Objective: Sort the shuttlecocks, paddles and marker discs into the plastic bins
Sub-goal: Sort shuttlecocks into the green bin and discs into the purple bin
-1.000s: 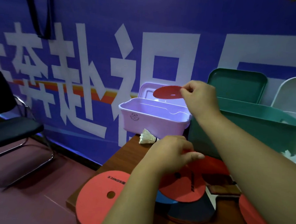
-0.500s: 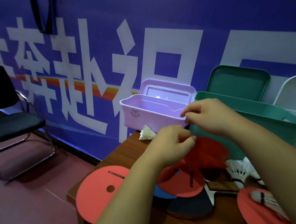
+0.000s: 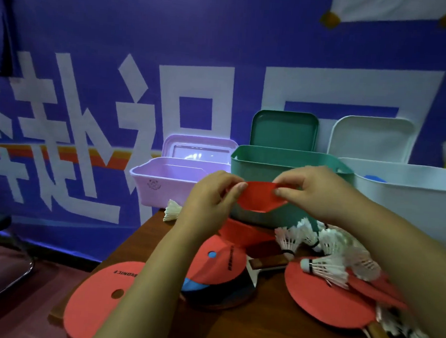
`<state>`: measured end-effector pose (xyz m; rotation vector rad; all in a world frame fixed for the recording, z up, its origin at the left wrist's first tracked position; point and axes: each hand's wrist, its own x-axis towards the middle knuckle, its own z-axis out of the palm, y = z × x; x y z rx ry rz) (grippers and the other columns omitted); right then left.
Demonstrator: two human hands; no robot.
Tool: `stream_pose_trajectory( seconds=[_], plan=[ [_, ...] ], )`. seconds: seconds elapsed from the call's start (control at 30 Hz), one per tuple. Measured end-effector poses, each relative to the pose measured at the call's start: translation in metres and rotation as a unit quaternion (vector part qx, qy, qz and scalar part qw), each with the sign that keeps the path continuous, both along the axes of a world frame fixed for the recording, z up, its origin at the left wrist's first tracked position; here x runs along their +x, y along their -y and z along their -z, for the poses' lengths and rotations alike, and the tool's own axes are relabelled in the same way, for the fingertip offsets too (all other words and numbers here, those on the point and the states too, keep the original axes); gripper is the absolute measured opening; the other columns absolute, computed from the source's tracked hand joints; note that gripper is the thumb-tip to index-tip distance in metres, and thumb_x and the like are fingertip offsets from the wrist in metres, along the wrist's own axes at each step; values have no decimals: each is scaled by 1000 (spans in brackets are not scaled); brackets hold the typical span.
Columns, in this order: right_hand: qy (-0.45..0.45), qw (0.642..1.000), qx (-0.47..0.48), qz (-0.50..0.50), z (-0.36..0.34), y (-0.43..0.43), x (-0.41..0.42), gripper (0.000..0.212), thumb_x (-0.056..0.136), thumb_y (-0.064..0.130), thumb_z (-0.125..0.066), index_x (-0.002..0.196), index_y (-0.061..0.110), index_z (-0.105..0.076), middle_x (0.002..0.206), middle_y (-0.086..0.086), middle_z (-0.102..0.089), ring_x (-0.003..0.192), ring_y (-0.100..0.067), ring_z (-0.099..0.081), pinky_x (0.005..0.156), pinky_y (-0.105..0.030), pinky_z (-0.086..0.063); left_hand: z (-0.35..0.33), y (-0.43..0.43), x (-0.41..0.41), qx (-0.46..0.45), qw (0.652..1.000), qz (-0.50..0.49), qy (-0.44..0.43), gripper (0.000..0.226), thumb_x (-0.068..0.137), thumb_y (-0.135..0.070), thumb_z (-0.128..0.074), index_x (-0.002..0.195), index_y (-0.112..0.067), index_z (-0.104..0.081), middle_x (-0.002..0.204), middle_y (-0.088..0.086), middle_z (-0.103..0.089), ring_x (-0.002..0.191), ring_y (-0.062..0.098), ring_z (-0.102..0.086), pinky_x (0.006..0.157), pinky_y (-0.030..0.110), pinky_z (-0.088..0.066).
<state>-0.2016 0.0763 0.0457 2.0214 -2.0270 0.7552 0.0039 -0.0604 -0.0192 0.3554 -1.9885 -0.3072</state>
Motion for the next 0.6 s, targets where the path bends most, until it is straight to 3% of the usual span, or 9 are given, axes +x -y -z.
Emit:
stream_pose_trajectory(
  seconds=[0.03,0.13,0.2,0.27,0.4,0.5,0.6],
  plan=[
    [-13,1000,-18,2,-2,-9,-4,12,95,33,-74,103,38,-82,91,22,-76,86,9,-61,77,-12,-42,-5,-6,-2,-10,1000,7,-3,17,104,-29,-62,99,-18,-73,86,-12,-63,78,5,-54,74,25,-45],
    [-32,997,-71,16,-8,-38,-16,15,95,33,-75,106,40,-82,91,16,-75,86,-4,-60,78,-25,-44,-20,-26,-13,-31,999,34,-15,9,102,-24,-66,102,-18,-74,91,-11,-67,80,2,-56,74,18,-44],
    [-3,995,-97,29,-12,-59,-25,17,96,29,-75,107,40,-82,92,17,-74,88,-2,-63,80,-19,-45,-28,-38,-25,-45,997,56,-18,7,100,-18,-69,105,-18,-74,94,-11,-67,81,2,-56,74,17,-43],
    [16,990,-132,42,-15,-81,-36,19,96,24,-76,107,38,-82,90,18,-73,88,2,-64,79,-13,-43,-35,-51,-41,-49,996,75,-18,14,97,-11,-70,108,-19,-73,97,-12,-66,82,-1,-56,75,17,-42],
    [21,978,-190,80,-20,-124,-63,21,96,19,-75,110,33,-82,89,12,-73,82,-5,-67,81,-32,-53,-48,-75,-81,-55,992,114,-19,34,92,0,-66,119,-19,-72,108,-12,-68,89,0,-60,80,17,-44],
    [13,960,-250,123,-23,-152,-91,22,94,14,-77,112,26,-83,94,8,-75,91,-11,-68,85,-29,-53,-55,-90,-116,-44,989,144,10,39,93,-4,-64,126,-25,-68,115,-14,-66,92,10,-63,81,23,-50],
    [0,947,-277,165,-23,-176,-120,19,94,16,-78,112,23,-83,97,7,-73,93,-13,-67,86,-26,-50,-59,-99,-155,-56,985,148,72,49,96,-11,-61,140,-31,-60,135,-13,-59,110,10,-62,98,27,-50]
  ],
)
